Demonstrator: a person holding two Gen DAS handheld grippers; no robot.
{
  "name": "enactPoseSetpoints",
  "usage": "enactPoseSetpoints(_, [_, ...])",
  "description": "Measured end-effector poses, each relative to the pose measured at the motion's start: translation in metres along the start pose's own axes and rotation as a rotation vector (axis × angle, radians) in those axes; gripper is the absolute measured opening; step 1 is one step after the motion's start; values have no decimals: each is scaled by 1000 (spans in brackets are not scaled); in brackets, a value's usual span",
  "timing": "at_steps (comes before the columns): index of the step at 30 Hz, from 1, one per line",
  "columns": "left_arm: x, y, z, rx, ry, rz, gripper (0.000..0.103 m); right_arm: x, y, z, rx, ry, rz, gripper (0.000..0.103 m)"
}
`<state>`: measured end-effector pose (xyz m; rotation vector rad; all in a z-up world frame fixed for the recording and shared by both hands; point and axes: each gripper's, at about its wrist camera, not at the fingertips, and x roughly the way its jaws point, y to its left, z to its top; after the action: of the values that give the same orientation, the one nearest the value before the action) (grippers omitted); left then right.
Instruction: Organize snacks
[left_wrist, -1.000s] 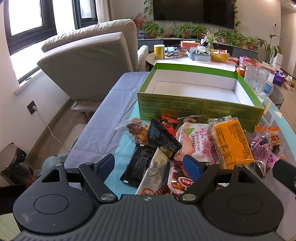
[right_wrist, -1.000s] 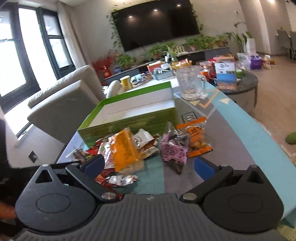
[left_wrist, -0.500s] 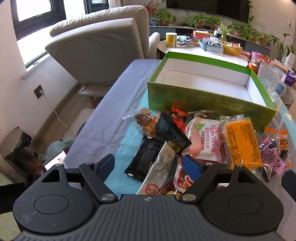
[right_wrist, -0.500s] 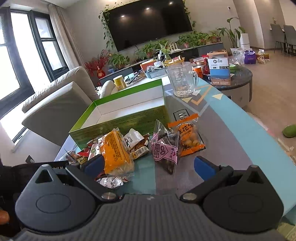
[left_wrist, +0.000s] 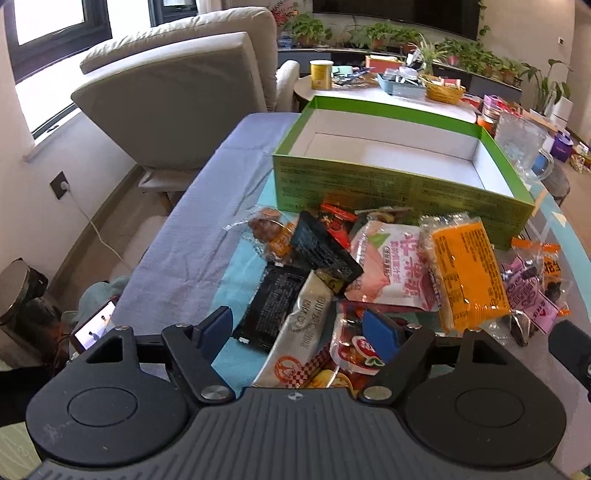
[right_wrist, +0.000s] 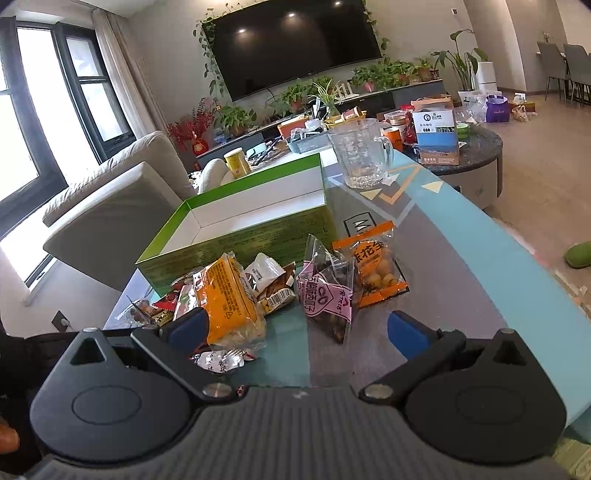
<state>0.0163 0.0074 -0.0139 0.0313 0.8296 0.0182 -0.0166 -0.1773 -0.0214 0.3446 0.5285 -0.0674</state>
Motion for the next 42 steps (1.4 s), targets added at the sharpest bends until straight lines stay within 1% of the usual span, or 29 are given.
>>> enactPoseSetpoints(3, [-1, -2, -1, 3, 3, -1, 76, 1, -1, -1, 5, 7, -7, 53])
enactPoseSetpoints(9, [0, 4, -1, -35, 6, 7, 74, 1, -2, -1, 11, 1, -10, 53])
enactPoseSetpoints(15, [-1, 2, -1, -14, 3, -8, 74, 4, 2, -1, -18, 2, -22, 53])
enactPoseSetpoints(19, [0, 1, -2, -3, 6, -10, 72, 6, 5, 0, -51, -1, -31, 53])
enactPoseSetpoints(21, [-1, 0, -3, 0, -2, -14, 68, 7, 5, 1, -55, 2, -31, 53])
enactPoseSetpoints(24, [-4, 1, -3, 0, -13, -29, 65, 8, 4, 0, -58, 4, -30, 53])
enactPoseSetpoints(25, [-5, 1, -3, 1, -17, -39, 64, 8, 4, 1, -60, 3, -29, 53])
enactPoseSetpoints(27, [-6, 4, -2, 1, -20, -64, 58, 9, 5, 2, -65, -1, -30, 53])
enactPoseSetpoints(29, [-5, 8, -1, 10, -21, -96, 54, 8, 3, 2, -71, -6, -30, 53])
enactPoseSetpoints(32, [-5, 17, 0, 12, -45, -99, 53, 9, 1, 3, -83, -2, -27, 53])
enactPoseSetpoints(33, [-5, 19, 0, 13, -48, -116, 53, 11, 0, 4, -87, 3, -26, 53])
enactPoseSetpoints(36, [-5, 22, 4, 6, -46, -209, 53, 15, -2, 4, -92, 18, -30, 53])
enactPoseSetpoints(38, [-6, 20, 6, -3, -49, -258, 54, 18, -3, 4, -102, 25, -39, 53])
enactPoseSetpoints(40, [-6, 14, 9, 7, -46, -271, 55, 18, -5, 5, -106, 24, -44, 53])
enactPoseSetpoints(42, [-4, 9, 11, 17, -43, -252, 55, 18, -7, 6, -105, 22, -35, 53])
